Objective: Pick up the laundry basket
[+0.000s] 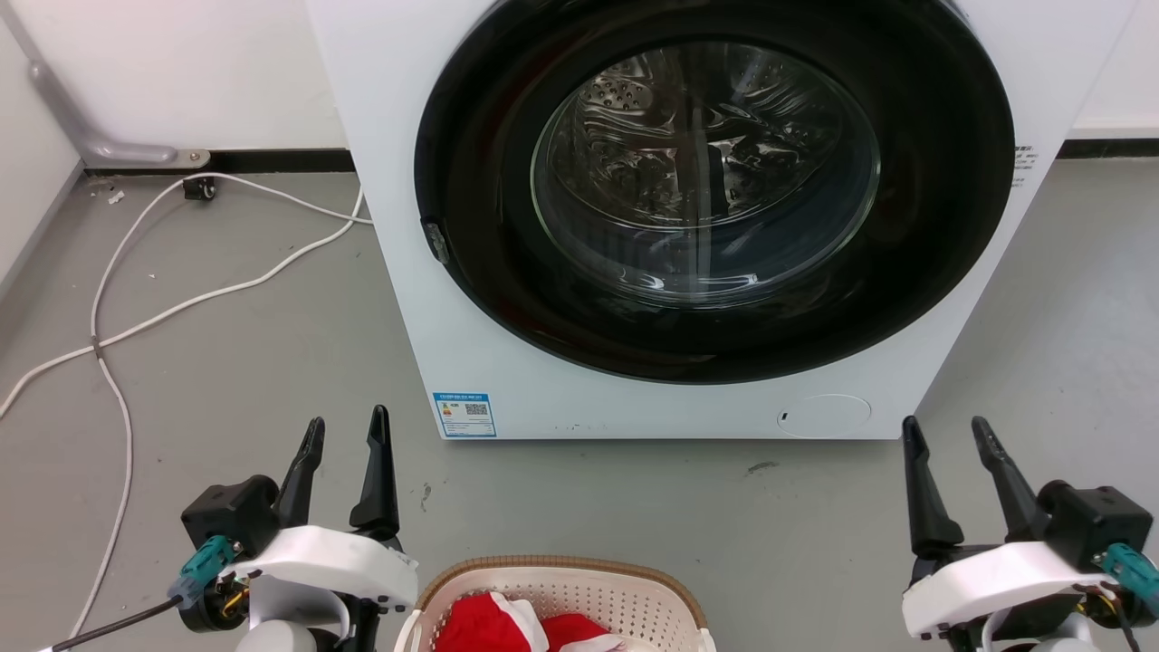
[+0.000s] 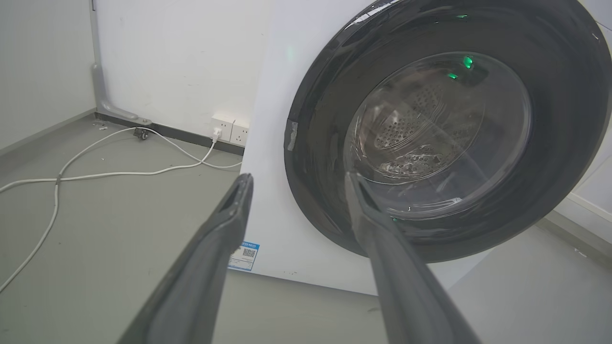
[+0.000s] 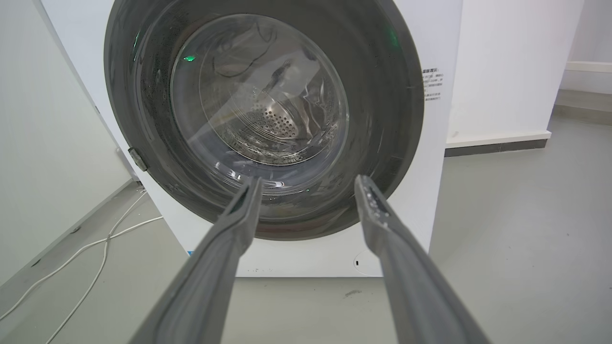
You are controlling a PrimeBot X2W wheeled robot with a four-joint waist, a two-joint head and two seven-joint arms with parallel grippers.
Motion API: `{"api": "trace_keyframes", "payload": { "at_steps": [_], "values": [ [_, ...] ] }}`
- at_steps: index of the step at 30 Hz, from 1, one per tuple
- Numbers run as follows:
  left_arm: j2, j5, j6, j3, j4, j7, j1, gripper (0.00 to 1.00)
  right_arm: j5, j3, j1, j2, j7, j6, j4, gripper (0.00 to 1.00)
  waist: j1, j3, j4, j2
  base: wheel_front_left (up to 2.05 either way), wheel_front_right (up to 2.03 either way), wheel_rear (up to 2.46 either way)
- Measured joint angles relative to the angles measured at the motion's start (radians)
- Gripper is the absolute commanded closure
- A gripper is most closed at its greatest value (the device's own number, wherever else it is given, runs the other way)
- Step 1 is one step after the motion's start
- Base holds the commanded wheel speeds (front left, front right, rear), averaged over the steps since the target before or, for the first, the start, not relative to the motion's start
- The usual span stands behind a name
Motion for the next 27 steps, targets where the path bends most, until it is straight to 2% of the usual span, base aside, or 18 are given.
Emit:
{"api": "trace_keyframes", "payload": {
  "at_steps": [15, 27],
  "values": [
    [0.0, 0.12, 0.006, -0.005, 0.041, -0.035, -0.01, 0.0, -0.13, 0.017, 0.012, 0.0, -0.018, 0.0, 0.014, 0.0, 0.0, -0.004, 0.003, 0.0, 0.0, 0.0, 0.0],
    [-0.001, 0.204, 0.022, -0.008, 0.052, -0.057, -0.01, 0.0, -0.187, 0.018, 0.019, 0.0, -0.042, 0.0, 0.023, 0.0, 0.0, -0.009, 0.003, 0.0, 0.0, 0.0, 0.0]
  ]
}}
